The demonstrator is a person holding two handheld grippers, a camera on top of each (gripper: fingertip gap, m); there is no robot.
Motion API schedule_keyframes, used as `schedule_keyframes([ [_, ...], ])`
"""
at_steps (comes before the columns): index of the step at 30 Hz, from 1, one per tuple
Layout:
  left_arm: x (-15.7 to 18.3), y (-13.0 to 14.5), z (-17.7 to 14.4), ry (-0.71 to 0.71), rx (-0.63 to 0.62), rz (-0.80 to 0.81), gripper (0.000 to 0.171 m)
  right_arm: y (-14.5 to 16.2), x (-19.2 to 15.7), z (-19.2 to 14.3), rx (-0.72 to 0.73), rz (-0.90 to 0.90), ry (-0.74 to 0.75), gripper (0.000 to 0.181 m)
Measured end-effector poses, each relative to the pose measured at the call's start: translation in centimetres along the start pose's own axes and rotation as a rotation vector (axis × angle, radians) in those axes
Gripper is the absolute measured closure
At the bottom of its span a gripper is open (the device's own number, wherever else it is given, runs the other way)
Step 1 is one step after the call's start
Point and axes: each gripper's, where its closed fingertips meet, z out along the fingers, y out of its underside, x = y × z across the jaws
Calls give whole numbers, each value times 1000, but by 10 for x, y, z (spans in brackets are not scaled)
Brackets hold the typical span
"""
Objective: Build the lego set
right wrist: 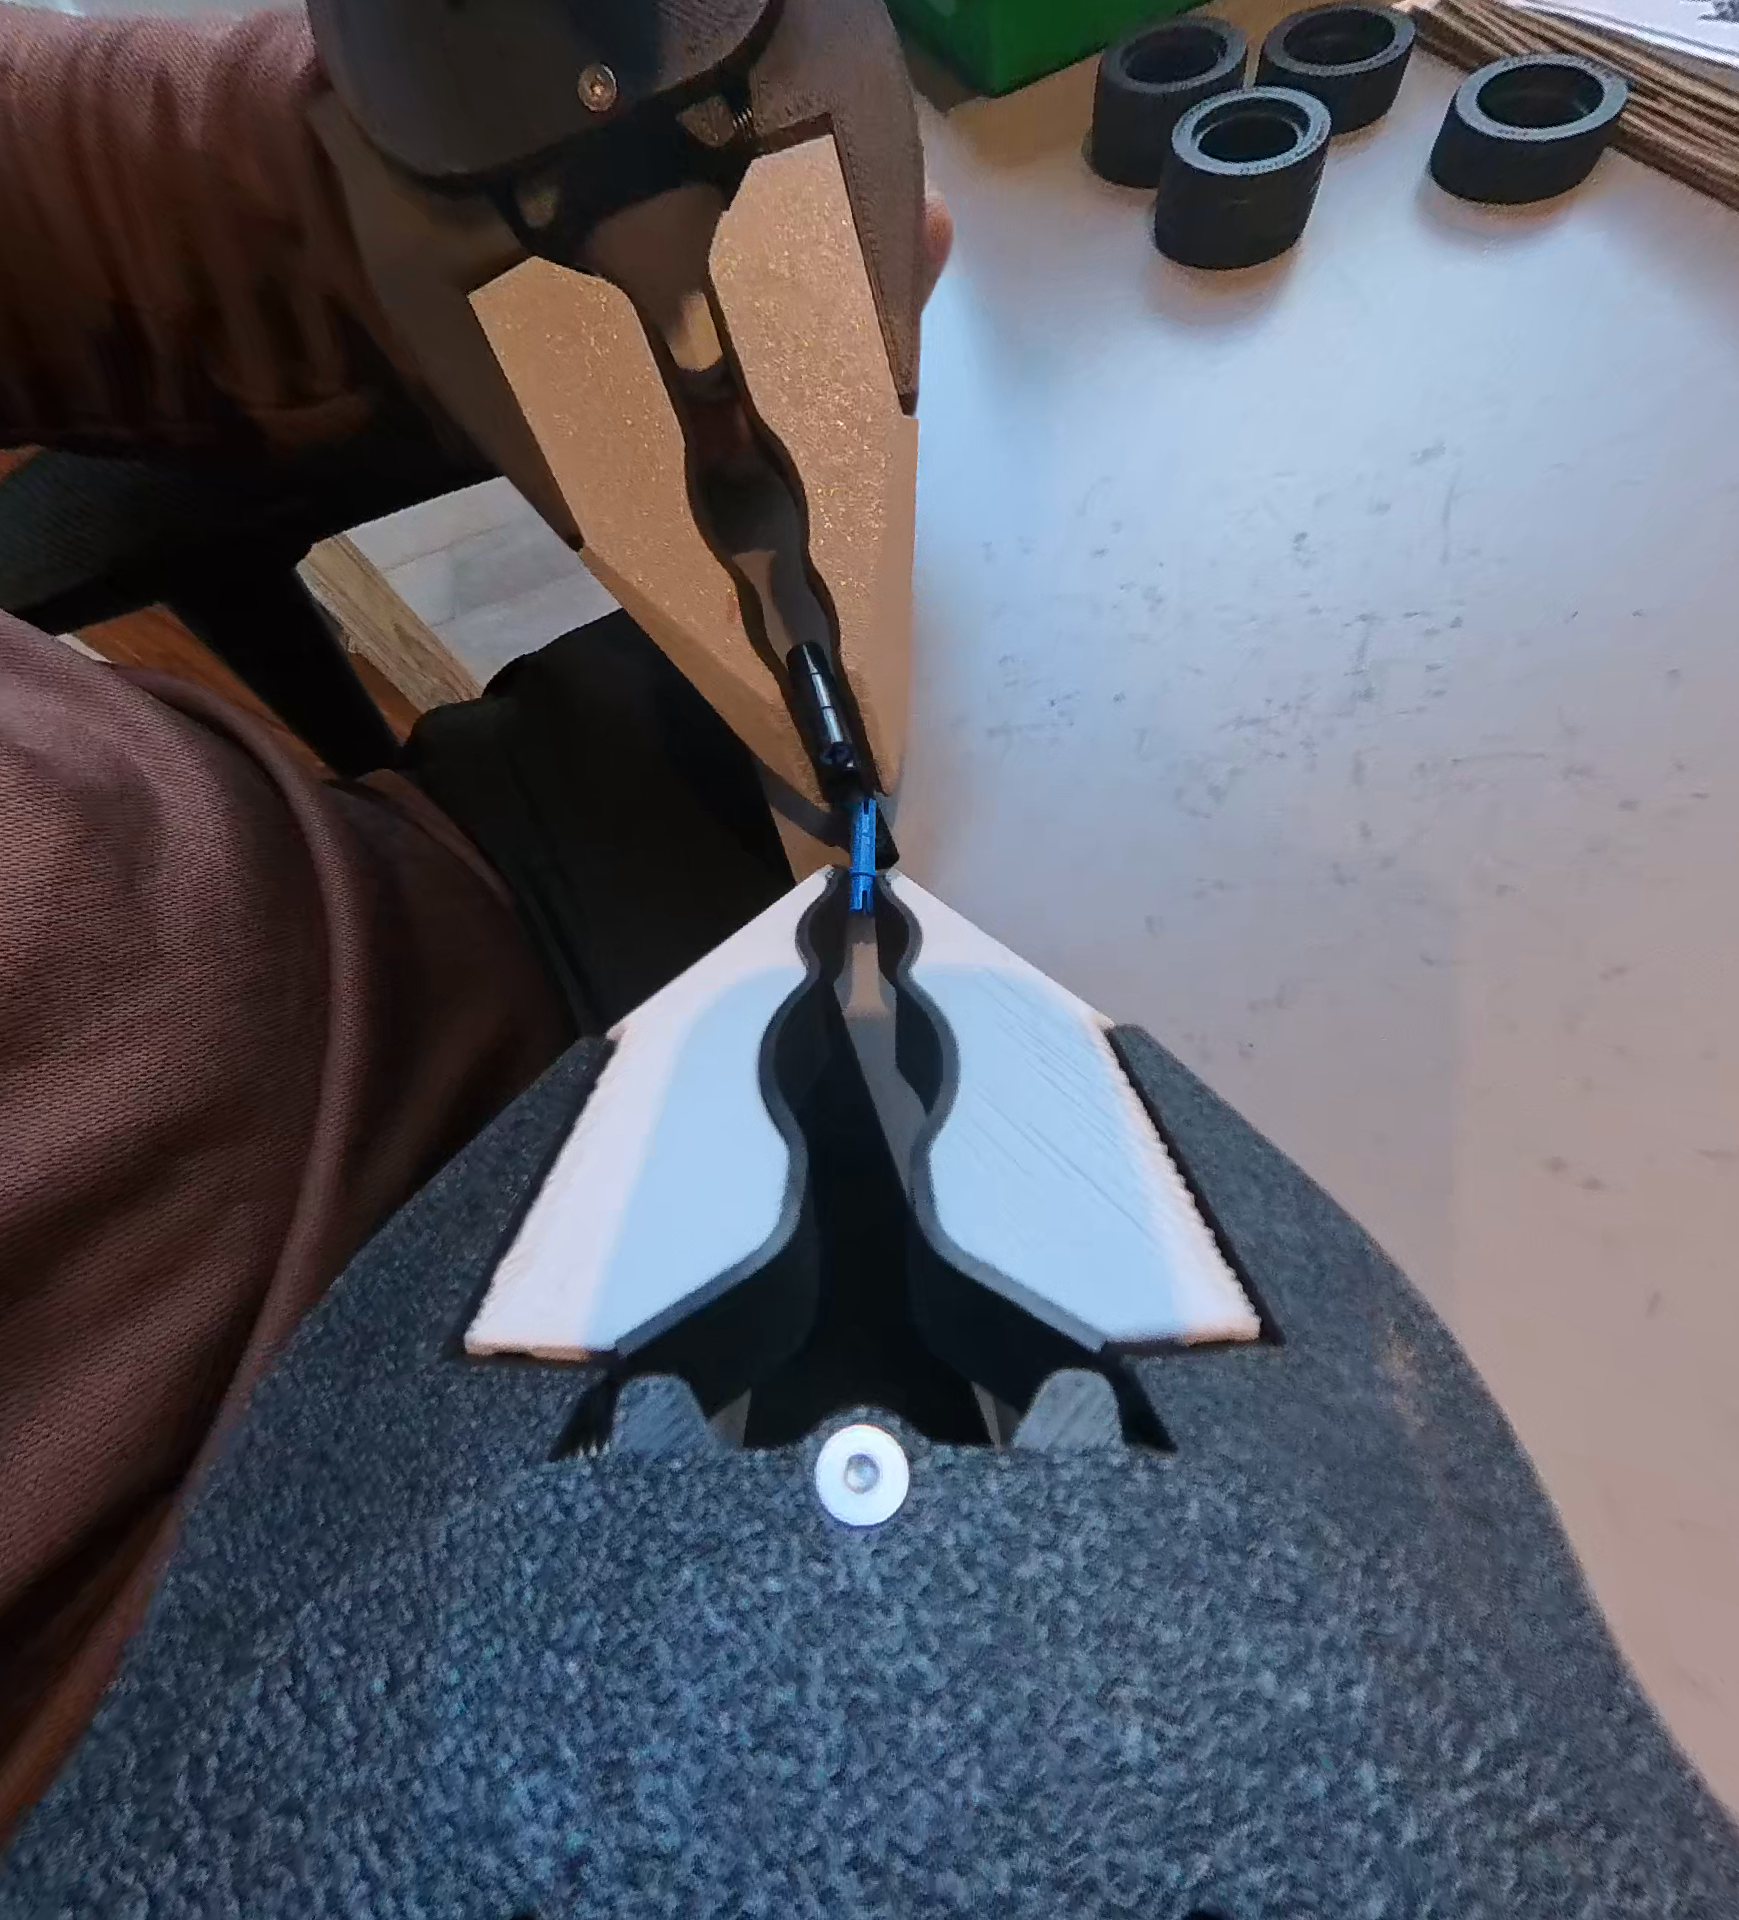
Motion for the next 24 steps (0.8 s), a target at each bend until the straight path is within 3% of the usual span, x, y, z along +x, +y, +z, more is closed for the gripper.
schedule_keyframes([
  [24, -1, -1, 2, 38, 9, -30, 166, -4, 1, -5, 18, -14, 3, 177],
])
